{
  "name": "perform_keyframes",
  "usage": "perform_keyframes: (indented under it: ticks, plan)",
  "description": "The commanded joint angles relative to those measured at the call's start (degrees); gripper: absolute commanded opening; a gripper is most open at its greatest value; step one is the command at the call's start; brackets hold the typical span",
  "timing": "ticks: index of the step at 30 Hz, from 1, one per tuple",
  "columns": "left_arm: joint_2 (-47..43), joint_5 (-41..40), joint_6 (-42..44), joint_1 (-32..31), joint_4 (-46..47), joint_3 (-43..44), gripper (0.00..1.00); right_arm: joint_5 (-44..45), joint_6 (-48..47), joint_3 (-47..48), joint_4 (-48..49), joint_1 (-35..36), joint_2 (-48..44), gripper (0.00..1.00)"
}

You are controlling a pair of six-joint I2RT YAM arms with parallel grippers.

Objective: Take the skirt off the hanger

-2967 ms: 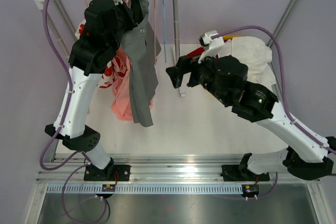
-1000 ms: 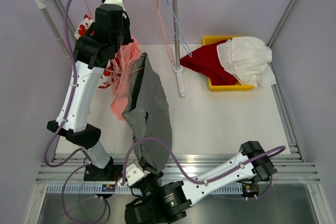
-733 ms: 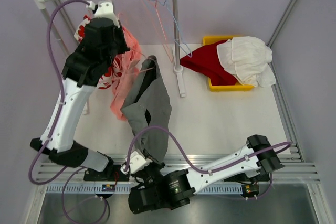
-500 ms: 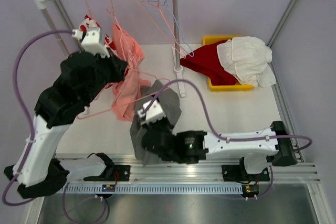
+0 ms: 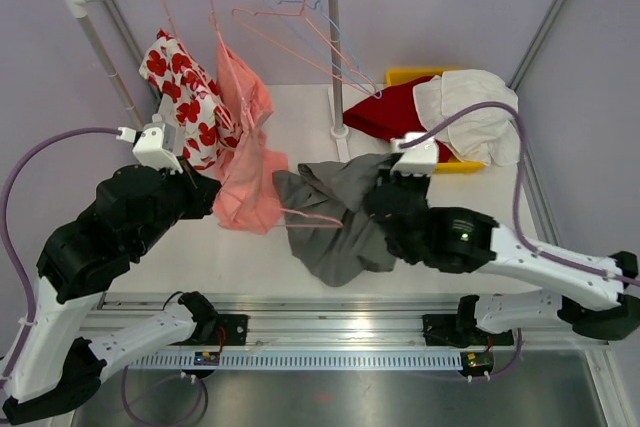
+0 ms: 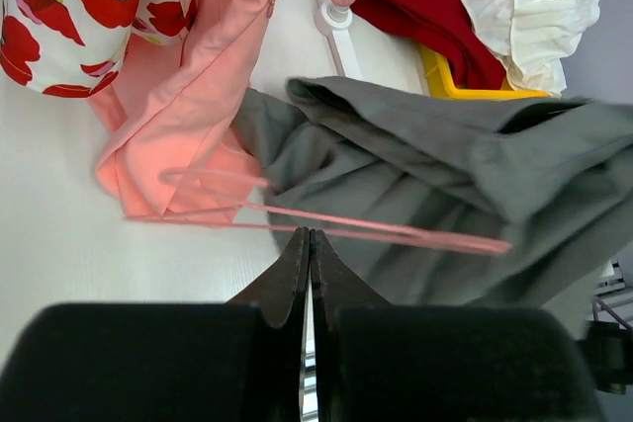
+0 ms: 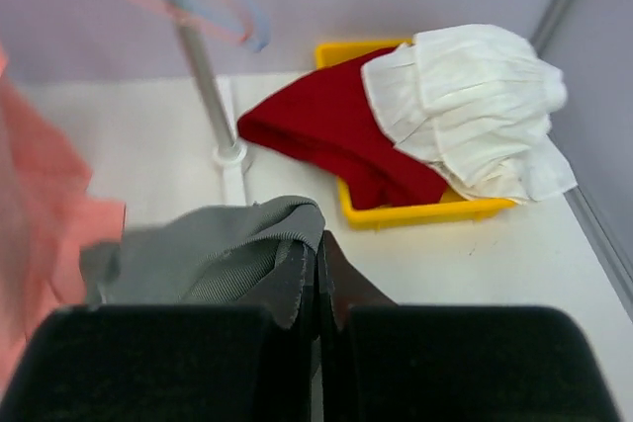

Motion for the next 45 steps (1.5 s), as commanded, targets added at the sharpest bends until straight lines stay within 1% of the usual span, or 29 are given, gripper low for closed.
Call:
perform_keyframes:
  ticks: [1,2,3,5,6,8,9,12,13,14,16,17,18,21,23,24,25,26,27,30,31,32,33,34,35,37,40,42,45]
  plan:
    - [1.6,0.3,1.6,-0.3,-0.2,3.6,0.0,2.9,-18.4,-1.4,19.7,-6.6,-9.4,0.0]
    - [2.2,-0.7,2.3,-0.3,-1.3,4.6,0.0,-0.1,-33.1,-3.7,27.9,-11.3,-10.8,0.0]
    - [3.8,-3.8,2.5,-0.3,-3.0,5.8,0.0,-2.1,-36.9,-3.4,36.7,-13.2,-11.8,0.0]
    - [4.9,-6.6,3.7,-0.3,-6.1,8.2,0.0,-7.8,-40.9,3.3,36.4,-18.3,-10.1,0.0]
    - [5.1,-7.3,4.2,-0.3,-6.2,8.5,0.0,-9.9,-41.9,6.3,34.0,-23.4,-6.8,0.0]
    - [5.4,-6.1,5.2,-0.3,-5.2,8.8,0.0,-15.8,-45.1,15.1,33.5,-29.4,-2.6,0.0]
    - [5.6,-4.7,5.6,-0.3,-4.9,8.7,0.0,-19.5,-45.2,18.4,31.6,-35.4,1.8,0.0]
    - [5.2,-2.3,7.1,-0.3,-3.0,5.1,0.0,-25.8,-41.2,31.4,26.0,-43.8,11.3,0.0]
    - [4.7,-1.5,7.8,-0.3,-1.3,3.5,0.0,-29.5,-39.8,34.7,24.6,-48.5,14.0,0.0]
    - [3.6,-0.7,8.1,-0.3,-0.2,-0.5,0.0,-30.8,-37.7,41.9,23.3,-50.7,16.7,0.0]
    - [2.1,3.0,9.0,-0.3,3.4,-4.7,0.0,-34.2,-36.3,49.3,20.0,-55.0,25.3,0.0]
    - [1.0,3.9,9.2,-0.3,4.7,-7.3,0.11,-35.1,-34.3,56.6,17.4,-56.1,28.3,0.0]
    - [0.4,6.1,9.5,-0.3,6.1,-12.1,0.2,-36.6,-33.0,60.4,15.8,-57.1,33.9,0.0]
    - [1.6,6.9,11.1,-0.3,13.6,-21.1,0.65,-41.2,-27.7,70.6,12.2,-59.9,43.1,0.0]
    - [4.1,7.6,13.5,-0.3,16.5,-23.4,0.73,-43.3,-26.8,72.8,11.9,-60.1,46.3,0.01]
    - [8.0,8.0,14.3,-0.2,17.8,-23.9,0.77,-45.4,-26.4,73.2,11.1,-60.2,48.9,0.13]
    - [10.2,8.7,16.1,-0.1,20.3,-23.8,0.77,-46.1,-25.4,73.8,10.0,-60.2,50.0,0.67]
    - [12.8,9.7,17.3,0.9,21.5,-23.3,0.78,-46.2,-24.5,73.2,7.4,-60.2,50.9,0.9]
    - [17.7,12.6,18.4,1.8,23.6,-22.9,0.77,-44.9,-22.5,71.7,6.5,-60.2,50.6,0.99]
    - [28.4,17.7,22.8,6.9,25.8,-19.2,0.69,-45.3,-17.9,54.1,10.7,-60.2,42.6,0.99]
    - [30.5,19.1,25.3,8.3,26.3,-17.5,0.68,-46.1,-16.2,41.2,13.6,-60.2,39.4,0.99]
    - [32.1,20.8,26.7,11.2,27.0,-16.9,0.69,-46.9,-15.8,34.8,19.6,-60.1,32.7,0.99]
    - [34.2,25.8,28.1,12.7,28.4,-16.2,0.69,-48.2,-15.1,29.3,21.9,-60.2,29.8,0.99]
    - [38.0,27.5,29.9,14.1,28.1,-15.3,0.68,-48.6,-13.4,20.5,23.4,-60.2,27.0,0.99]
    - [40.3,29.7,30.4,16.0,26.7,-11.9,0.67,-48.9,-13.0,16.9,24.7,-60.2,22.6,0.99]
    - [44.9,30.9,32.7,16.2,26.1,-9.8,0.64,-49.3,-11.6,9.0,24.8,-60.1,18.9,1.0]
    - [49.5,33.5,37.7,16.2,27.1,-7.5,0.6,-50.0,-10.1,2.3,24.7,-60.2,13.2,0.99]
    - [53.7,35.4,38.7,16.2,26.6,-6.1,0.53,-50.7,-9.3,0.3,23.6,-60.2,9.6,0.99]
    - [54.4,38.2,38.3,15.7,30.4,-10.2,0.52,-51.7,-8.7,-2.3,21.6,-60.2,5.4,0.99]
